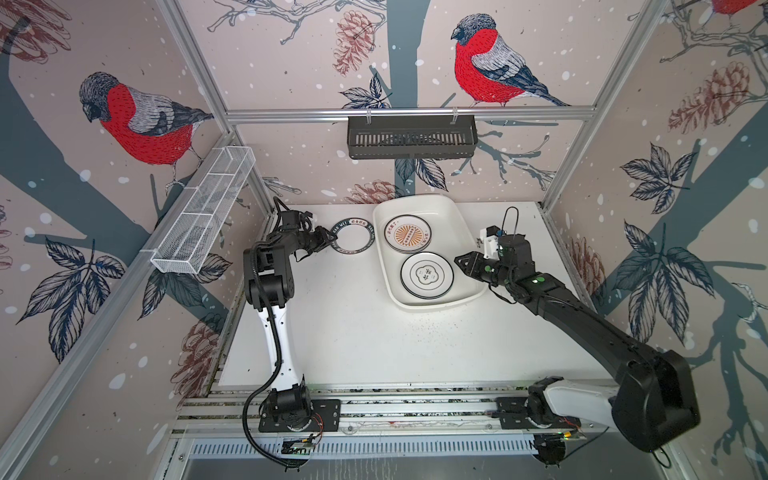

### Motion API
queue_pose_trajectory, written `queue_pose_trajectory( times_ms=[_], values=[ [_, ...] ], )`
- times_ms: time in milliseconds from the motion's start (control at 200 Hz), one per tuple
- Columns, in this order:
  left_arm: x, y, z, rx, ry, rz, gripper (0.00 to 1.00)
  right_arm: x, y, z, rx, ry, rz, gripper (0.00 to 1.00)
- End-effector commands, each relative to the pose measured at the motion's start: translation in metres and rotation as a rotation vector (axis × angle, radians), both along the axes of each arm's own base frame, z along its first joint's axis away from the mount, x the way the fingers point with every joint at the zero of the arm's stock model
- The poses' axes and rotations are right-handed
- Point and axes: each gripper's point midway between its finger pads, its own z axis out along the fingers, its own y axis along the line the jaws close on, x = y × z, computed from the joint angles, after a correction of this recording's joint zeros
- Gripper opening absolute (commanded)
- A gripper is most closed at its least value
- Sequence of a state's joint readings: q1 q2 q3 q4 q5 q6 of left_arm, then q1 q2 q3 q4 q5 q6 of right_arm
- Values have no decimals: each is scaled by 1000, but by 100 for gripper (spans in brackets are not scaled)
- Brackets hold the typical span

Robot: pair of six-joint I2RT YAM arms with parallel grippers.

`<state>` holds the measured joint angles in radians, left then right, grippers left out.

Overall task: Place the plates into the plastic bin on the countertop
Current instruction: 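Lower the left gripper to the green-rimmed plate on the table while the right gripper withdraws, then close the left gripper on the plate rim and tilt it upright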

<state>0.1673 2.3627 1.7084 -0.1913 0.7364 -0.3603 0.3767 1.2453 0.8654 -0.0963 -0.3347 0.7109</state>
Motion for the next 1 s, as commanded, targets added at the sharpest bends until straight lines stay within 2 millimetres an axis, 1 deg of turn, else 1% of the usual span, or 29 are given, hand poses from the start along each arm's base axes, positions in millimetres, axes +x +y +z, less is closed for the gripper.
queue_pose_trajectory(
  times_ms=[0,75,135,215,370,500,585,630,640,655,765,851,996],
  values=[
    [-10,2,-14,-16,82,34,35,3,3,5,24,-19,2,29],
    [-12,0,-14,-39,90,39,34,3,3,5,26,-22,2,29],
    [-11,0,-13,-44,88,46,30,3,3,5,29,-22,4,28],
    [-10,1,-13,-41,88,51,29,3,3,4,30,-21,3,28],
    [-9,0,-13,-53,88,50,25,3,3,2,30,-19,3,28],
    [-8,-1,-12,-56,83,49,25,3,4,3,31,-22,4,28],
    [-9,-1,-12,-58,85,50,19,3,4,3,34,-22,5,28],
    [-9,-1,-12,-59,86,49,19,3,4,4,34,-23,5,28],
    [-9,-1,-12,-59,85,49,19,5,5,-3,29,-7,4,28],
    [-9,-1,-11,-59,84,49,19,5,5,-5,27,-3,4,28],
    [-8,0,-9,-64,80,50,18,6,5,-4,28,-4,4,28],
    [-8,-1,-7,-71,77,50,11,6,5,-3,25,-5,4,28],
    [-8,-3,-3,-85,75,47,9,6,5,-4,27,-3,2,28]
  ],
)
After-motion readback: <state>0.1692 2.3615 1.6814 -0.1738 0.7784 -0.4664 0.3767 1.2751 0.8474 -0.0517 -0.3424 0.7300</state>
